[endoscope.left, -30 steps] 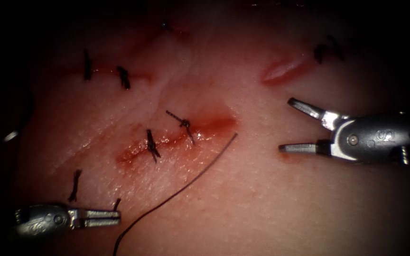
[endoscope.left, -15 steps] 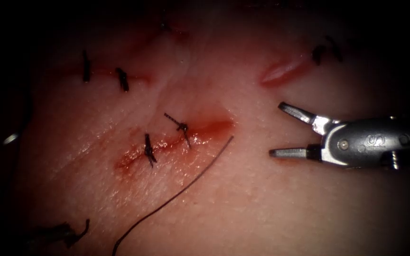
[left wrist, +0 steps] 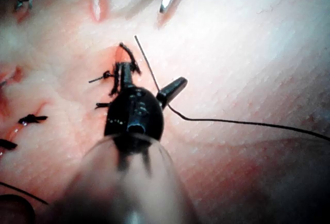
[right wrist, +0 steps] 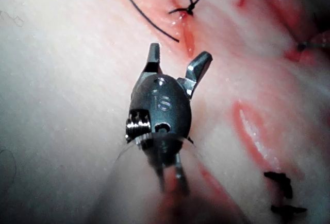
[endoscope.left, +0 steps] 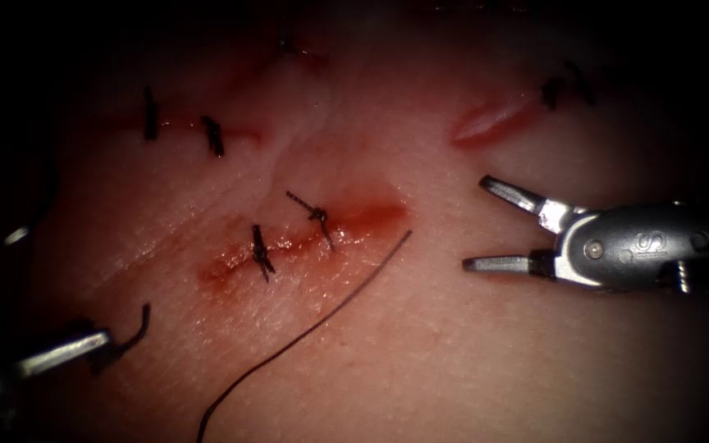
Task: Wound Closure
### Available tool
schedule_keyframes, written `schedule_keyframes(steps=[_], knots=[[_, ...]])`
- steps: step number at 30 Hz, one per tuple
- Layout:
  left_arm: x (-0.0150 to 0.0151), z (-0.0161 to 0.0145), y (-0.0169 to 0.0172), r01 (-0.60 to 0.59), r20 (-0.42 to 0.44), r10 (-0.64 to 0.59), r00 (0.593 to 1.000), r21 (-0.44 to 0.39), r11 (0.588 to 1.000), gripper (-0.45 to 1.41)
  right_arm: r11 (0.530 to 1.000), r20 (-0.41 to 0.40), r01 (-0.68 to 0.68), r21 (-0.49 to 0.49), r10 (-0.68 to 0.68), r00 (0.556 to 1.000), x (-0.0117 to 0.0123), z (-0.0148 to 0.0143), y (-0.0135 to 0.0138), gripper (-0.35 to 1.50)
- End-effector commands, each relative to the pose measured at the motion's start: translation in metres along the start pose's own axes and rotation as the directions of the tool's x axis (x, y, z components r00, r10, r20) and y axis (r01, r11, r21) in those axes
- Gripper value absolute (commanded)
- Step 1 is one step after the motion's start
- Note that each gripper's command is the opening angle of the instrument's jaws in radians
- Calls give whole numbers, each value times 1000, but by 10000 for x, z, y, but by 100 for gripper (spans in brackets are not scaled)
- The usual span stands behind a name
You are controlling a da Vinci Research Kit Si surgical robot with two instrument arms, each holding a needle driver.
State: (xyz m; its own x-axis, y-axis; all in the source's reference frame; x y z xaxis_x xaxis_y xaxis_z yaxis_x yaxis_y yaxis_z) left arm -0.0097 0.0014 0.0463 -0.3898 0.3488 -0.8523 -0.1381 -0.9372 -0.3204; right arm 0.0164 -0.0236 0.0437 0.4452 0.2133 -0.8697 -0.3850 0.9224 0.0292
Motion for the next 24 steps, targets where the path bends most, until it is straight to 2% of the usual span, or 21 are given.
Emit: schedule_keyframes(steps=[1,3,6,11,13,15,18,21,23,24], knots=[[-5,12,-13,11,-12,-11,1000,15,1000,86,1000,-6,1,0,-1,1000,-1,12,-5,148],[-13,21,-33,21,-14,-21,1000,25,999,86,1000,-4,-3,7,3,1000,-1,14,-8,148],[-44,44,-63,59,2,-59,998,37,998,86,1000,-6,-1,12,1,1000,-1,17,-12,148],[-99,80,-93,245,7,-246,969,46,968,88,1000,-8,-14,9,14,1000,-4,23,-17,148],[-124,95,-101,334,-18,-334,942,-9,942,88,1000,-6,-17,14,17,1000,-6,26,-19,148],[-144,106,-107,413,-27,-415,909,-58,909,88,1000,-4,-20,17,20,1000,-7,29,-22,148],[-173,121,-119,535,-93,-541,836,-79,841,88,1000,-1,-21,23,21,1000,-9,33,-28,148],[-197,131,-134,638,-177,-649,740,-119,761,88,999,6,-28,28,28,1000,-11,37,-34,148],[-213,136,-144,710,-190,-719,669,-127,693,93,999,8,-31,34,31,999,-13,40,-37,148],[-219,137,-148,727,-190,-735,651,-123,676,96,999,10,-30,35,30,1000,-13,41,-38,148]])
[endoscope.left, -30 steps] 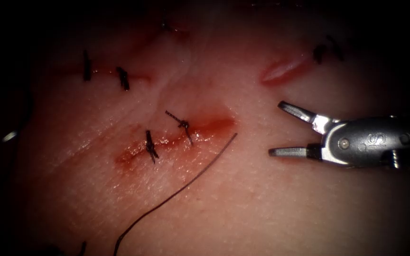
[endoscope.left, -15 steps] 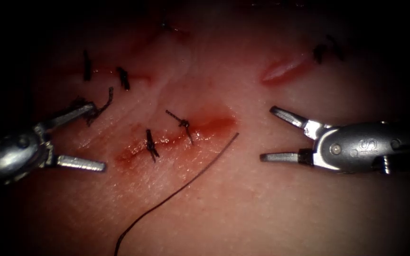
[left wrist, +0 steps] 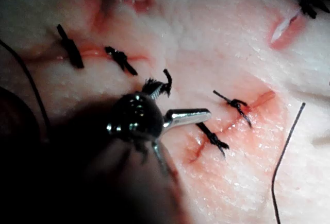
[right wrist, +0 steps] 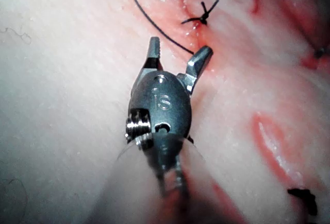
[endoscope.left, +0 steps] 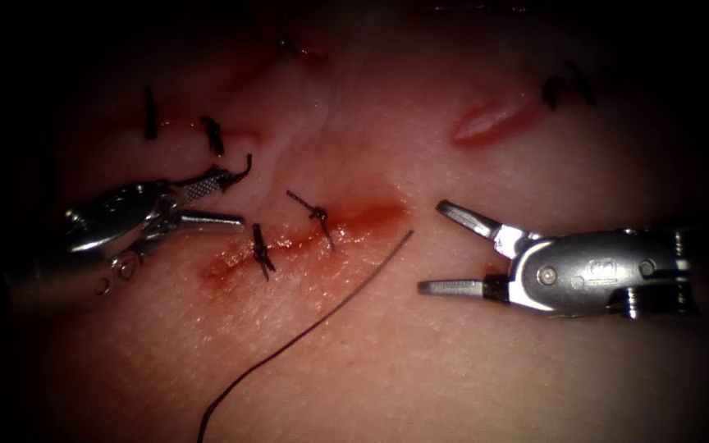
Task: Wound Closure
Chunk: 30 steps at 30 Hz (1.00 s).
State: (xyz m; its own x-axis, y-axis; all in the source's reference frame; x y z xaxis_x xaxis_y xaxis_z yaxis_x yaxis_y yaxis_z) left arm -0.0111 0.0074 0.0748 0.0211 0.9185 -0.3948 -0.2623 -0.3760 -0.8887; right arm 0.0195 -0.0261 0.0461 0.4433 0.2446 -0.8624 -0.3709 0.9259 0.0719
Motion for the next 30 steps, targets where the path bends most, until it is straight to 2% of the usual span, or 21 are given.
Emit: schedule_keyframes(steps=[1,5,10,13,15,17,19,22,25,27,30], knots=[[-3,5,-15,31,-5,-31,1000,14,999,98,1000,0,1,2,-1,1000,-1,12,-5,148],[-12,-3,-41,136,3,-136,991,60,989,114,1000,-1,-4,1,4,1000,-2,13,-7,148],[-27,-22,-51,135,67,-144,987,121,983,114,1000,-1,-4,0,4,1000,-1,13,-7,148],[-38,-34,-50,108,158,-136,978,178,978,114,1000,3,-10,3,10,1000,-1,14,-8,148],[-49,-42,-45,88,260,-139,956,201,976,113,1000,6,-11,4,11,1000,0,15,-9,148],[-60,-50,-35,69,344,-143,928,218,973,109,1000,4,-11,6,11,1000,1,15,-10,148],[-67,-56,-24,36,392,-122,912,218,975,109,1000,6,-11,8,11,1000,1,15,-10,148],[-78,-68,1,-51,459,-39,888,182,982,106,1000,11,-11,12,11,1000,1,15,-10,148],[-84,-77,32,-161,540,62,840,138,977,106,1000,11,-11,17,11,1000,1,15,-10,148],[-83,-80,55,-209,570,113,814,105,972,106,1000,11,-11,17,11,1000,1,14,-10,146],[-77,-83,87,-259,579,181,795,55,964,106,1000,12,-11,20,11,1000,1,14,-12,146]])
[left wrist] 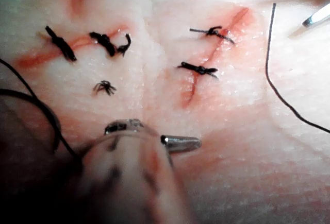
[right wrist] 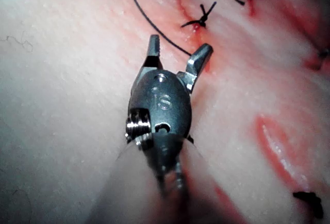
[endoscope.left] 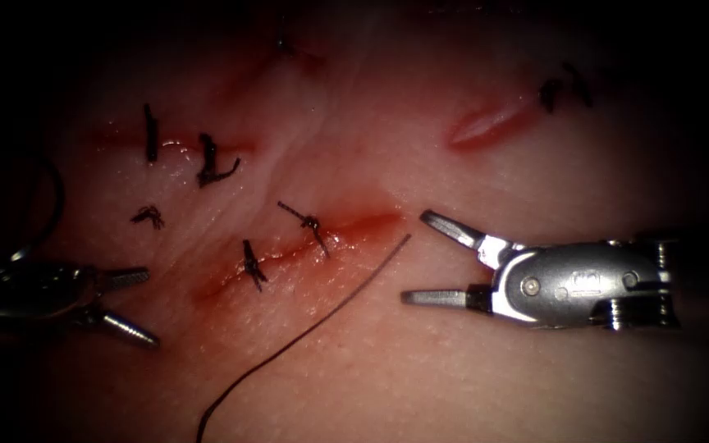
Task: Wound Closure
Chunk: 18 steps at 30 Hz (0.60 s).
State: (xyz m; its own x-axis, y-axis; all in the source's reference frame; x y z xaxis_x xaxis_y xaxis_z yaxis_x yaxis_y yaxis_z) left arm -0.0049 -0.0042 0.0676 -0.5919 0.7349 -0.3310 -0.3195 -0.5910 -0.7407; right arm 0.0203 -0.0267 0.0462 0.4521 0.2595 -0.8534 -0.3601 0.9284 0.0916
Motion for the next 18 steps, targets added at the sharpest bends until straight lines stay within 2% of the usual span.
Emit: schedule_keyframes(steps=[1,2,7,11,15,18], knots=[[7,3,4,-26,-5,26,1000,-9,1000,104,1000,-4,1,1,-1,1000,0,9,-3,146],[12,-3,13,-32,-1,32,999,-14,999,104,1000,-2,1,4,-1,1000,0,9,-4,146],[29,-26,39,-111,-87,107,990,-41,993,104,1000,-2,0,5,0,1000,1,8,-4,146],[47,-45,50,-211,-171,202,964,-34,977,104,1000,-5,-3,13,3,1000,3,7,-1,146],[73,-57,48,-292,-232,298,926,62,954,104,999,-17,-13,31,14,1000,10,0,10,141],[94,-58,40,-382,-266,406,874,140,914,99,999,-37,-26,35,27,999,19,-6,18,141]])
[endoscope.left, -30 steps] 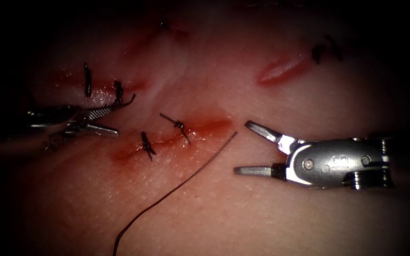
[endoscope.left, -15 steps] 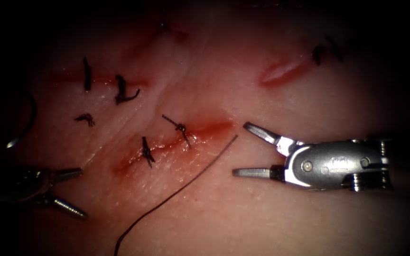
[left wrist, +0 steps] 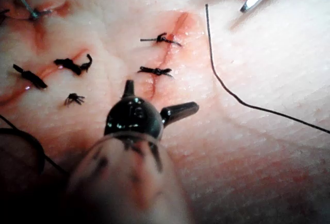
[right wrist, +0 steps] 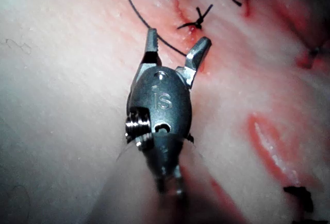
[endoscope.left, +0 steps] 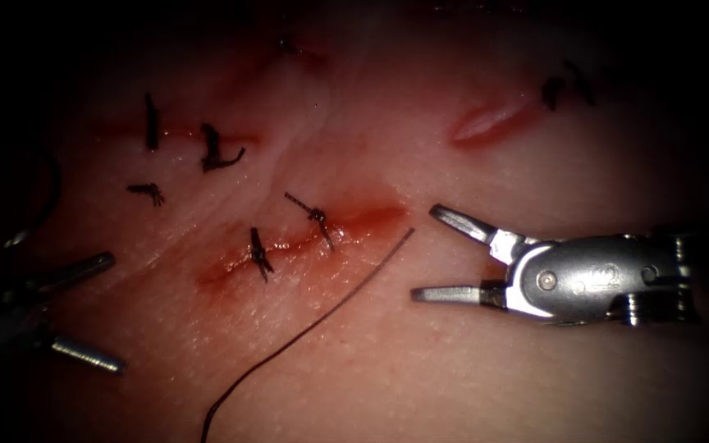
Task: Wound Closure
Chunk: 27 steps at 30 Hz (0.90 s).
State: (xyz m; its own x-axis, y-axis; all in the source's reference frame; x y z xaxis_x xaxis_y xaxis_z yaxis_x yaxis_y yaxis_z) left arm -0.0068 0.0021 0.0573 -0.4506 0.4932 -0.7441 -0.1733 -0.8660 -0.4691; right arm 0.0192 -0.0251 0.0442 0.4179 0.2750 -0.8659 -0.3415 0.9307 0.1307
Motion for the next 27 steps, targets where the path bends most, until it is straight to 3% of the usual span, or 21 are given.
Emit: schedule_keyframes(steps=[1,8,14,27], knots=[[3,12,-10,-42,-17,42,999,16,999,96,1000,-10,-7,5,7,1000,7,5,4,141],[34,44,-42,-149,-111,157,981,82,985,86,995,-55,-22,92,27,998,48,-19,11,134],[43,60,-56,-278,-173,279,945,28,960,81,991,-99,29,128,-17,995,76,-40,16,119],[36,42,-49,-312,-225,296,929,-39,949,76,994,-108,61,90,-51,993,85,-51,23,119]])
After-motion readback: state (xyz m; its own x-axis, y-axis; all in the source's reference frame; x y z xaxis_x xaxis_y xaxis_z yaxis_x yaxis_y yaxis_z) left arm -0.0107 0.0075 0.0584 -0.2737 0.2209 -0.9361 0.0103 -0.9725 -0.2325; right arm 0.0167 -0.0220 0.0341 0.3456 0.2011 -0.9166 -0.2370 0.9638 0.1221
